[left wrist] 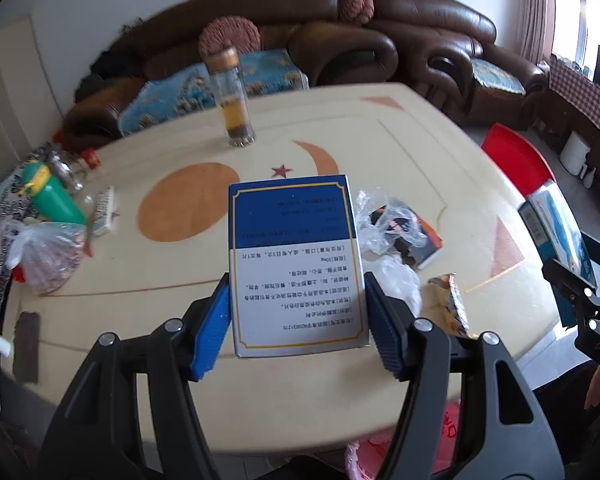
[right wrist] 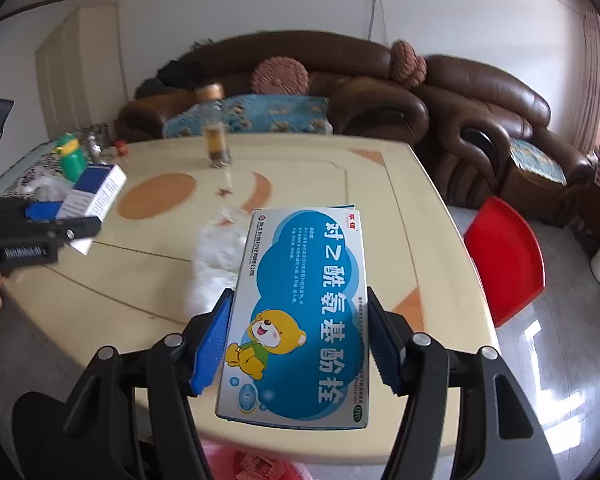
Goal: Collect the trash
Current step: 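Carry both boxes off the table and over the pink bin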
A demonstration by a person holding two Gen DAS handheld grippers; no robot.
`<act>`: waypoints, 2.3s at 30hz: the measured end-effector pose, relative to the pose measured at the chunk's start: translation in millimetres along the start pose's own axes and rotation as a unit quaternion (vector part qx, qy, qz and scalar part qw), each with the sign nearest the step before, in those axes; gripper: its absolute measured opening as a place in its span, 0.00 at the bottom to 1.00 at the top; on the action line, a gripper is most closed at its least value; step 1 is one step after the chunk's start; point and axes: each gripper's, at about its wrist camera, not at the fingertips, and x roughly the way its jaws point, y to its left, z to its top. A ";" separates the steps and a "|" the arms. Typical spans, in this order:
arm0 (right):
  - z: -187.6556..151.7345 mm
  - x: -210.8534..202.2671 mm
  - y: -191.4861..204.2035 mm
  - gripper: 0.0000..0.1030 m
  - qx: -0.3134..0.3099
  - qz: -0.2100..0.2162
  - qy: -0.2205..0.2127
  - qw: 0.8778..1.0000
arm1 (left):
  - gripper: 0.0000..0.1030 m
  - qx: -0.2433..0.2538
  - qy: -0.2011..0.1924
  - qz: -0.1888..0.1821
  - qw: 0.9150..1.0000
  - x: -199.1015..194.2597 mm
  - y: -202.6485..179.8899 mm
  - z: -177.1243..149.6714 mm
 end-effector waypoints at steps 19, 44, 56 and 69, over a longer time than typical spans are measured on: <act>-42.7 -136.7 46.8 0.59 -0.049 0.033 -0.045 0.997 | 0.60 -0.039 -0.020 -0.004 0.999 -106.0 -42.9 -87.0; -111.7 -127.5 47.9 0.59 -0.035 0.044 0.034 0.998 | 0.60 0.008 0.046 -0.023 0.999 -76.9 -83.5 -153.5; -151.4 -73.2 38.5 0.59 -0.017 0.049 0.106 0.993 | 0.60 0.030 0.114 -0.037 0.992 -22.9 -103.2 -191.3; -186.1 -21.4 29.7 0.59 -0.003 0.055 0.175 0.983 | 0.60 0.039 0.192 -0.046 0.980 40.1 -111.5 -223.9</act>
